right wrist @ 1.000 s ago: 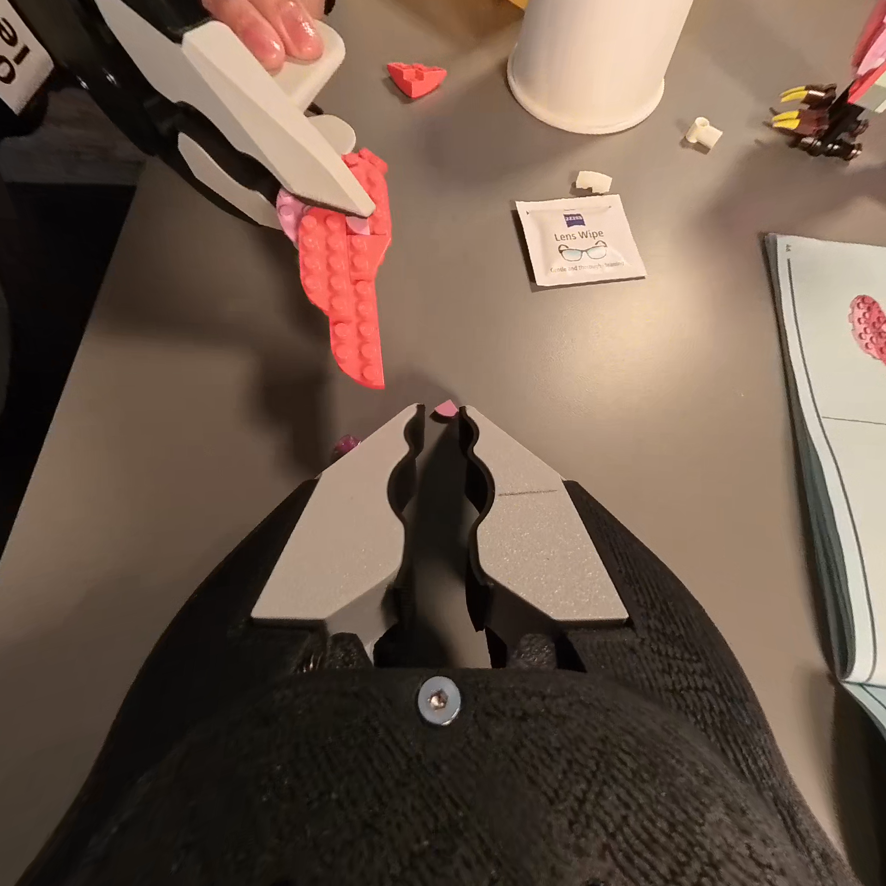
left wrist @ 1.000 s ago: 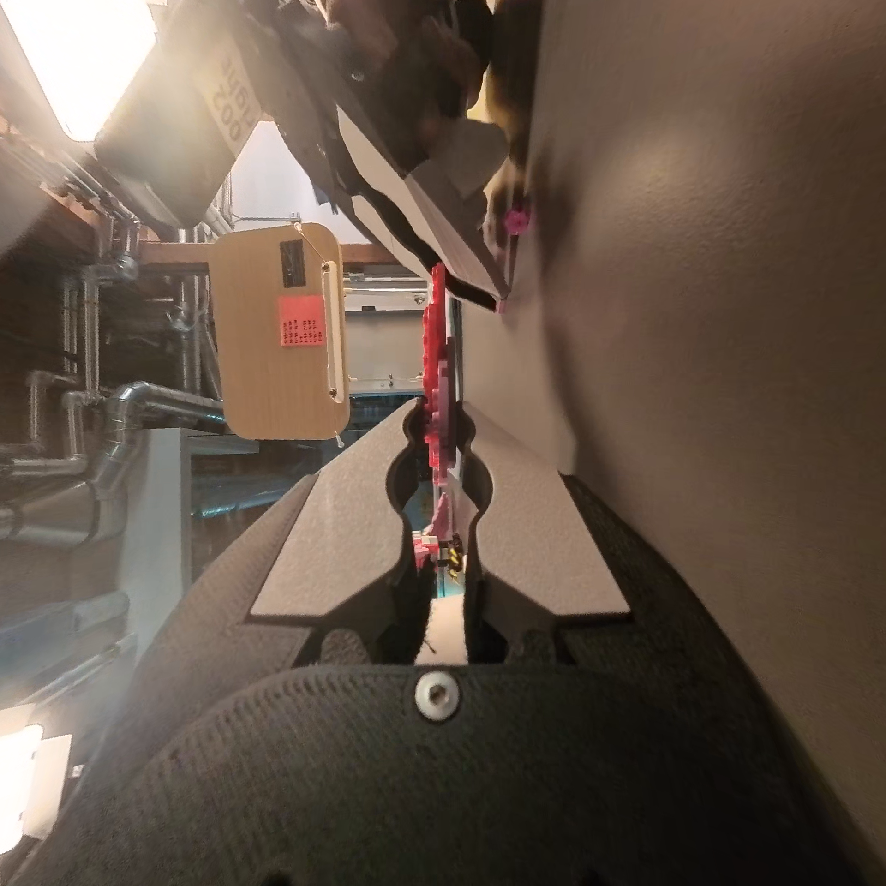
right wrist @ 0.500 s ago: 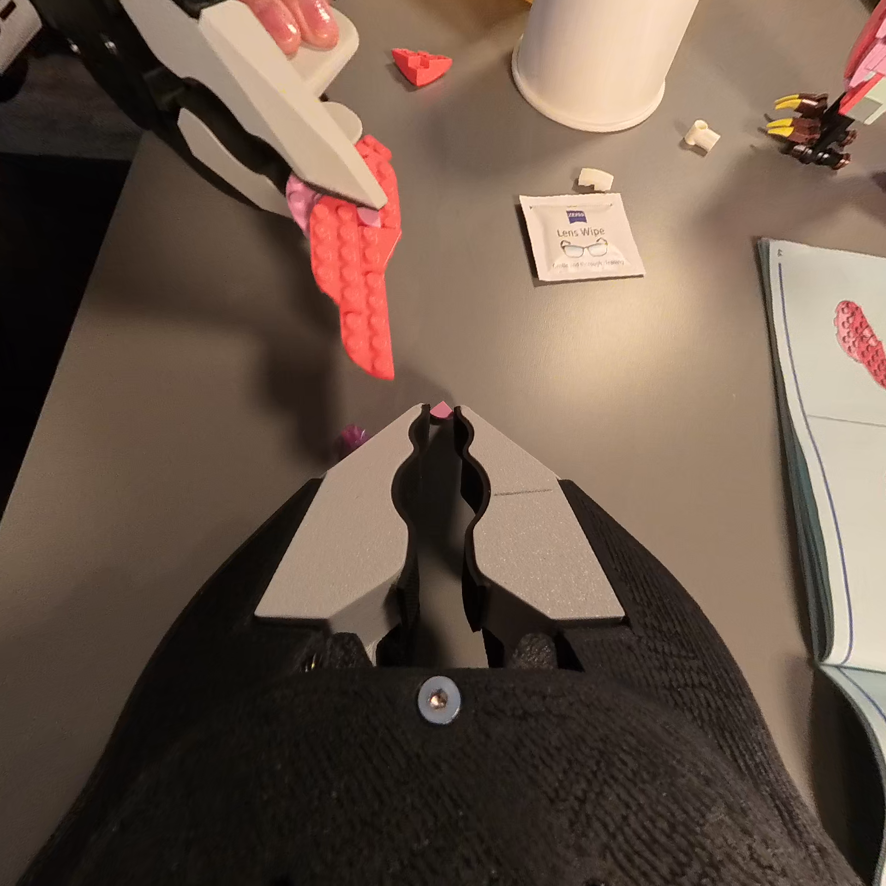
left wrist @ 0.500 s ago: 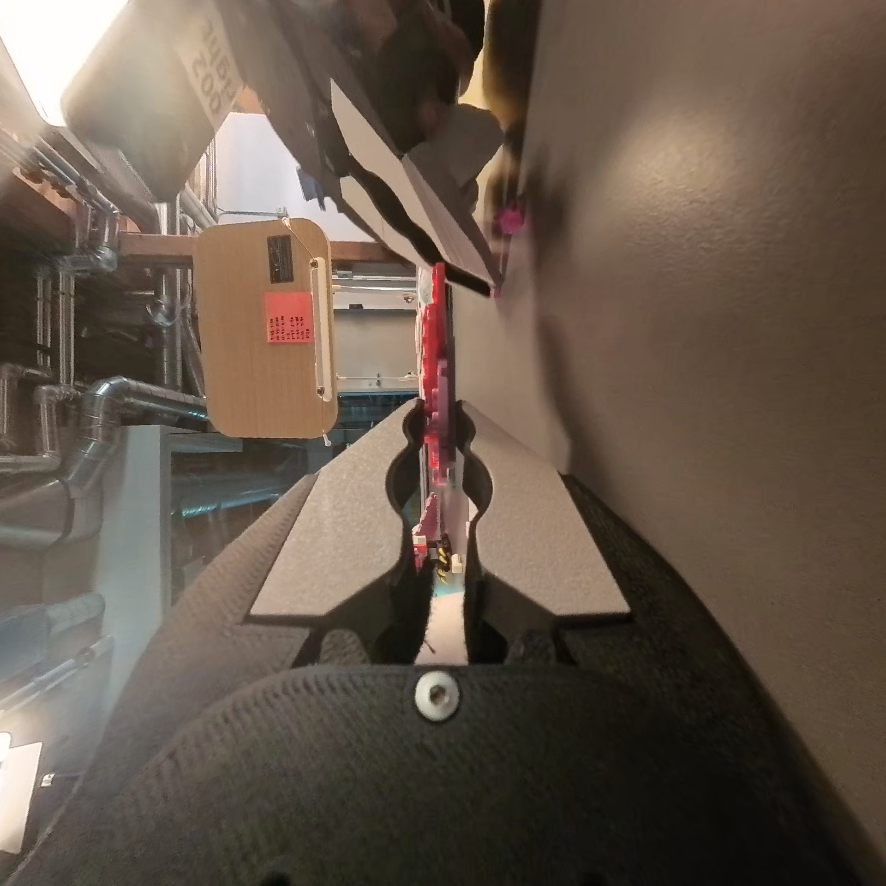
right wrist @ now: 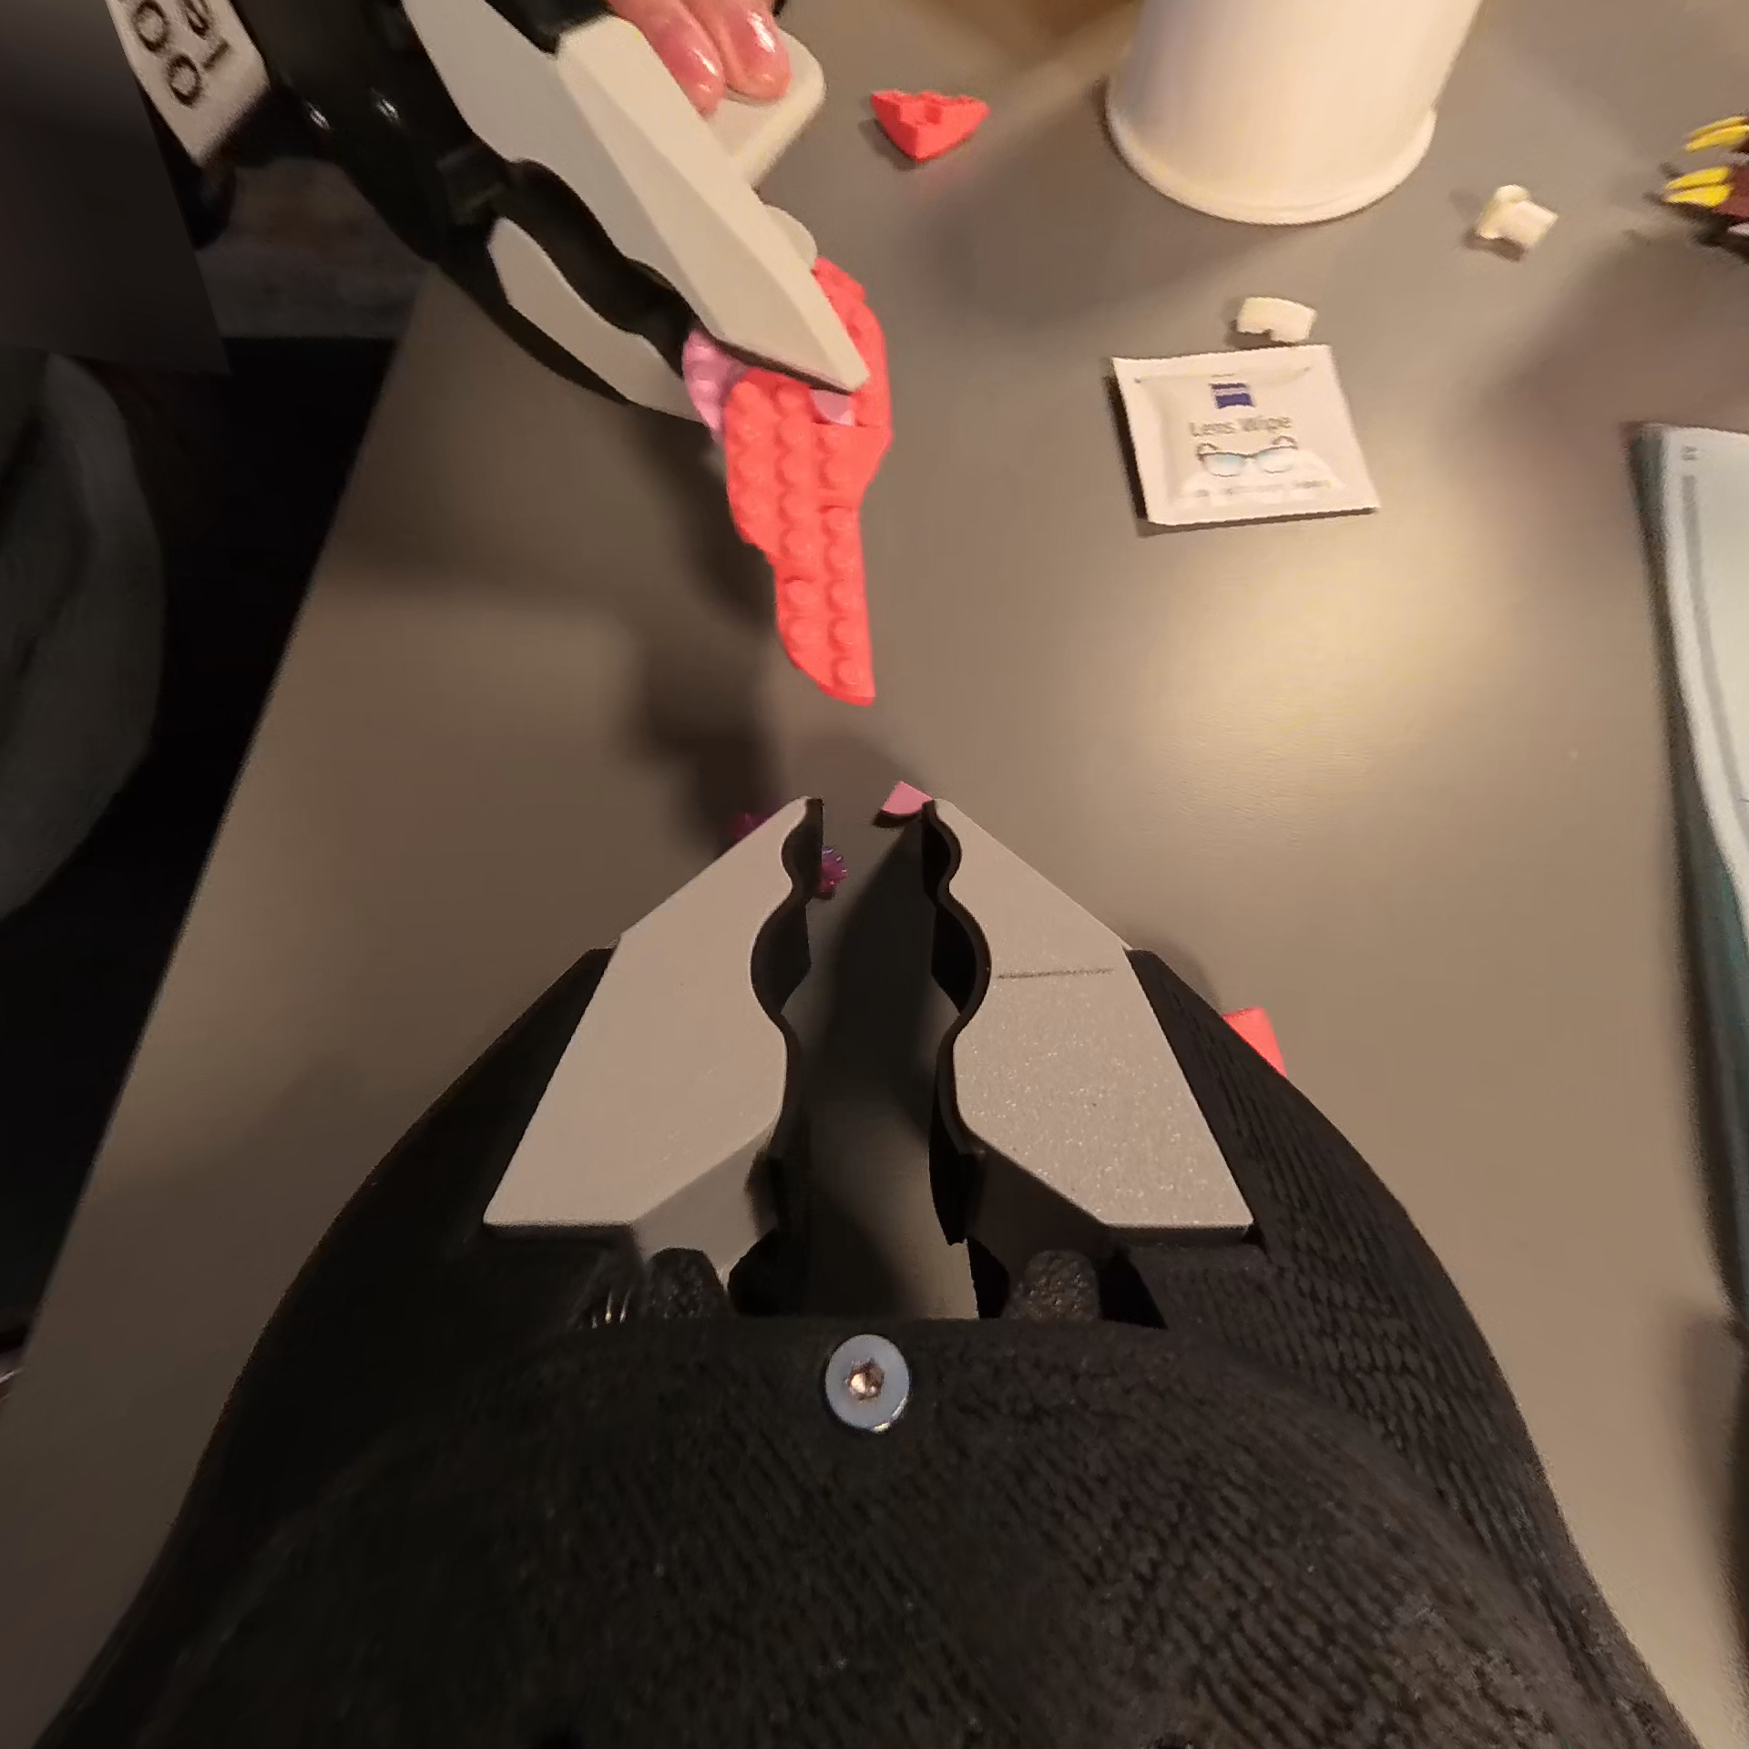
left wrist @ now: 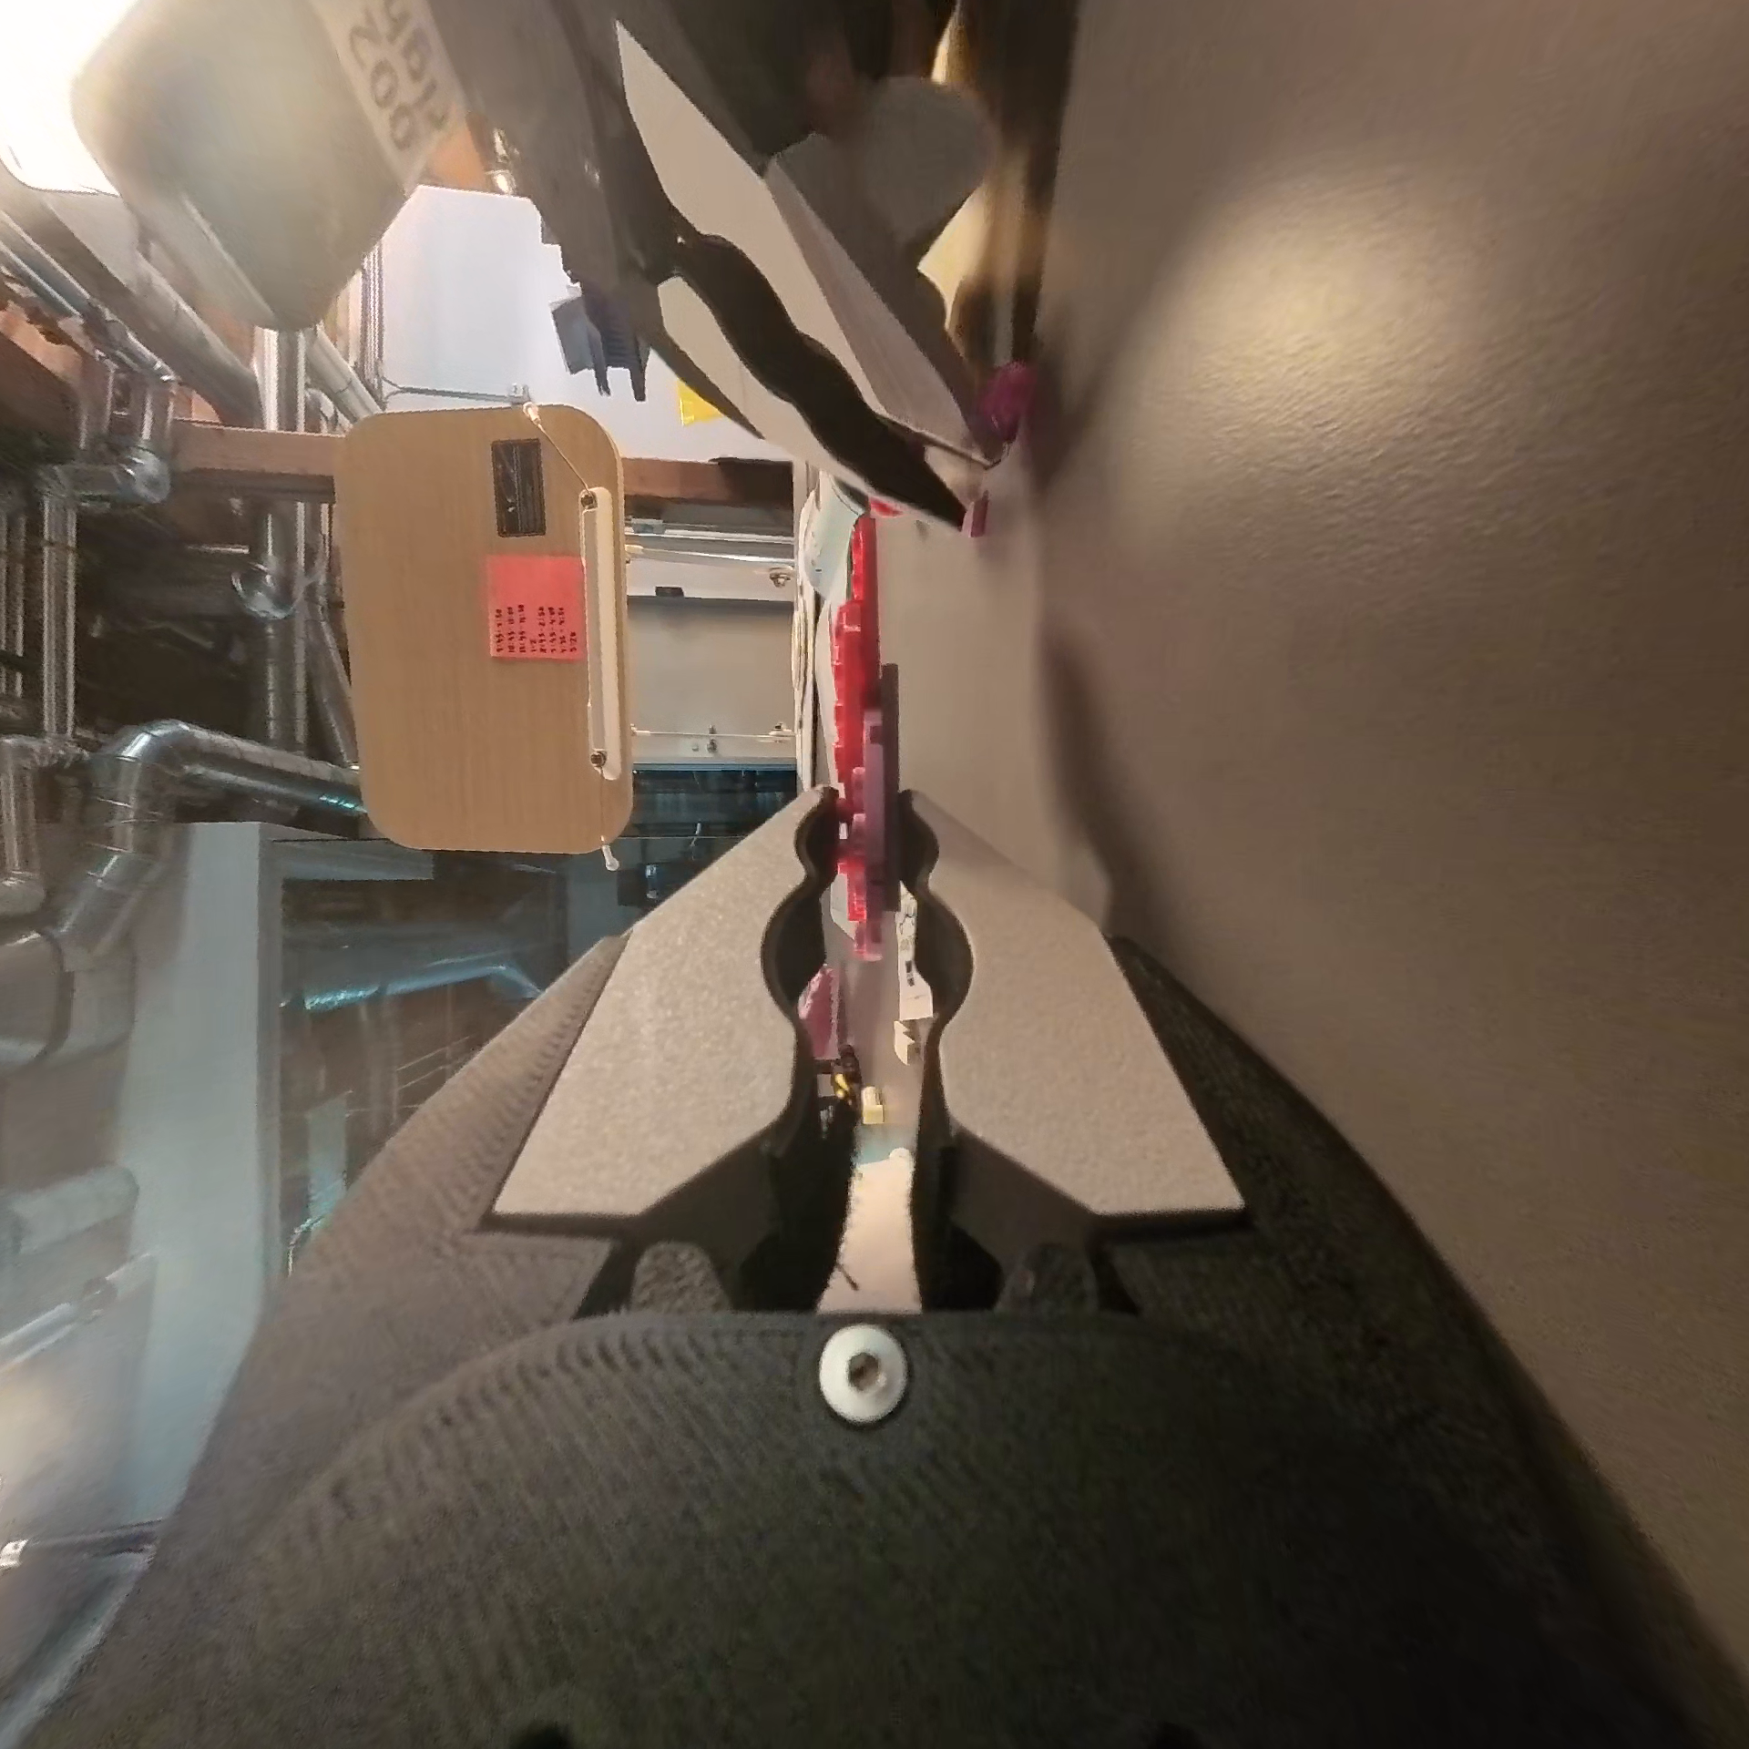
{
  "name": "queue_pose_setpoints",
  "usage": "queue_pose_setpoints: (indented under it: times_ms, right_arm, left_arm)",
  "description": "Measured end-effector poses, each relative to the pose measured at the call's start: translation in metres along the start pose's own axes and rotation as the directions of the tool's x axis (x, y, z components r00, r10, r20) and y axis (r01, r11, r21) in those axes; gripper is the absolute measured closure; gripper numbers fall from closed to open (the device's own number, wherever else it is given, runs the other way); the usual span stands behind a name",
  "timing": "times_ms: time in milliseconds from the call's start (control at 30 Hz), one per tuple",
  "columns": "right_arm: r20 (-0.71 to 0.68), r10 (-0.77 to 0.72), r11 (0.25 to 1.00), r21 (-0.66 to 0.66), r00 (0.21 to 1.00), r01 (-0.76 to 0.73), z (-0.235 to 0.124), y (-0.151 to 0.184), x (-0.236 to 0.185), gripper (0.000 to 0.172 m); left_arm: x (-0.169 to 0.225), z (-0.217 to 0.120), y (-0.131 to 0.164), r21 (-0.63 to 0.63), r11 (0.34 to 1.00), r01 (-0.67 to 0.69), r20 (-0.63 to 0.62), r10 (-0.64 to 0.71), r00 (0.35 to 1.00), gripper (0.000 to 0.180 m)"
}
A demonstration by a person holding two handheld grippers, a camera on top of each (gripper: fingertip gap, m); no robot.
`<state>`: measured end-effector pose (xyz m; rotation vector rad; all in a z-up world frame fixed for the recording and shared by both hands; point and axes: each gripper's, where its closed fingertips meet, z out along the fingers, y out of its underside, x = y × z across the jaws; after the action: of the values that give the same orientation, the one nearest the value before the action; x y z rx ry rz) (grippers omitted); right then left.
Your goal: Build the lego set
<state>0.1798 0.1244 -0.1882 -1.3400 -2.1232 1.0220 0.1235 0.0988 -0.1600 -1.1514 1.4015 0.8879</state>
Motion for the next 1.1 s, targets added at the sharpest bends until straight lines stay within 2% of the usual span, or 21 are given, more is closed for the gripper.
queue_pose_setpoints:
  times_ms: [200, 333, 467, 533, 633, 1100]
  right_arm:
    - [0.053, 0.012, 1.0, -0.001, 0.999, -0.011, 0.0, 0.0, -0.009, 0.158]
    - [0.029, -0.011, 0.999, 0.044, 1.0, 0.009, -0.003, -0.006, -0.004, 0.167]
    - [-0.007, -0.023, 0.998, 0.061, 1.0, 0.023, -0.001, -0.009, 0.001, 0.16]
    - [-0.002, -0.029, 0.998, 0.047, 1.0, 0.029, 0.003, -0.009, 0.0, 0.152]
    - [0.006, -0.028, 0.999, 0.016, 1.0, 0.028, 0.007, -0.006, -0.002, 0.15]
    - [-0.014, -0.031, 0.999, 0.007, 0.999, 0.031, 0.004, -0.002, 0.0, 0.164]
  left_arm:
    - [0.0, 0.0, 0.001, -0.003, 1.0, 0.008, -0.006, -0.008, 1.0, 0.17]
    - [0.001, 0.0, 0.001, -0.004, 1.0, 0.011, -0.009, -0.011, 1.0, 0.169]
    - [0.001, 0.0, 0.001, -0.004, 1.0, 0.014, -0.013, -0.014, 1.0, 0.169]
    - [0.001, 0.0, 0.001, -0.004, 1.0, 0.015, -0.015, -0.015, 1.0, 0.17]
    - [0.001, 0.0, 0.001, -0.003, 1.0, 0.017, -0.016, -0.017, 1.0, 0.17]
    - [0.002, 0.001, 0.001, 0.0, 1.0, 0.022, -0.019, -0.022, 1.0, 0.17]
